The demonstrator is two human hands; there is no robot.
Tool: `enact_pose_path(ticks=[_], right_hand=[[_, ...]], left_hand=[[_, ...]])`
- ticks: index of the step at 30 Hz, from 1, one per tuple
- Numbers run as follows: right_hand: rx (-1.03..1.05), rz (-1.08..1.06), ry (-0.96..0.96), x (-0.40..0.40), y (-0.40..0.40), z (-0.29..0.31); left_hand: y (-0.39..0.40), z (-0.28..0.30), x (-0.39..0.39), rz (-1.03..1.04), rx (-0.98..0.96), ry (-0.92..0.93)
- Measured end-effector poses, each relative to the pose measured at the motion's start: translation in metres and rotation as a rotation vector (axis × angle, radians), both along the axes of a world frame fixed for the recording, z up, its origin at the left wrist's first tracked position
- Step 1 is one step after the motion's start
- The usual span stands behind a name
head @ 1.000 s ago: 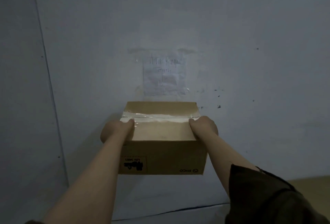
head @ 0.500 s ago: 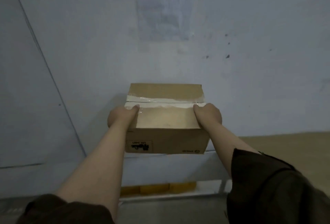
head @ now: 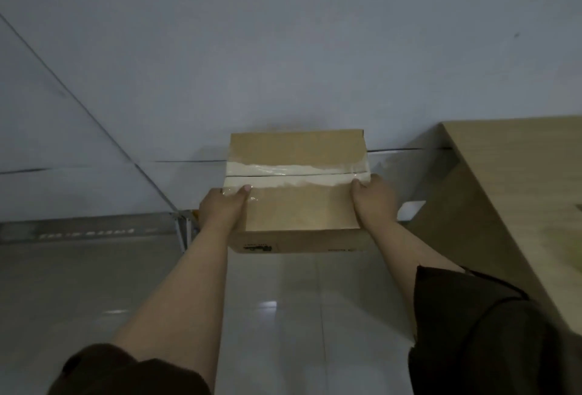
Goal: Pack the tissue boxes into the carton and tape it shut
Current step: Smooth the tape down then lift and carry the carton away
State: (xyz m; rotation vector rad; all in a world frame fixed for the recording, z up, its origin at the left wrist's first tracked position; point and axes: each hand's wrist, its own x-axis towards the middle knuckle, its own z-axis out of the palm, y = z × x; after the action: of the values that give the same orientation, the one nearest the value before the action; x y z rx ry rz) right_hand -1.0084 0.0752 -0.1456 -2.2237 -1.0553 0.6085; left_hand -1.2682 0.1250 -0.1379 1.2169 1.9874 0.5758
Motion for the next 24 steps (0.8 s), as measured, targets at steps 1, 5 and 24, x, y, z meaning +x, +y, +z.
enact_pose_path(ticks=[1, 5, 24], right_hand=[[-0.019, 0.004, 0.002, 0.001, -0.002, -0.019], [-0.116, 0.027, 0.049, -0.002, -0.007, -0.127], [-0.297, 0.145, 0.176, 0.006, 0.013, -0.582]], left_hand=[[-0.002, -0.018, -0.002, -0.004, -0.015, 0.003], [-0.002, -0.13, -0.007, -0.03, -0.067, -0.009], [0.03, -0.605, -0.018, -0.139, -0.147, -0.046]])
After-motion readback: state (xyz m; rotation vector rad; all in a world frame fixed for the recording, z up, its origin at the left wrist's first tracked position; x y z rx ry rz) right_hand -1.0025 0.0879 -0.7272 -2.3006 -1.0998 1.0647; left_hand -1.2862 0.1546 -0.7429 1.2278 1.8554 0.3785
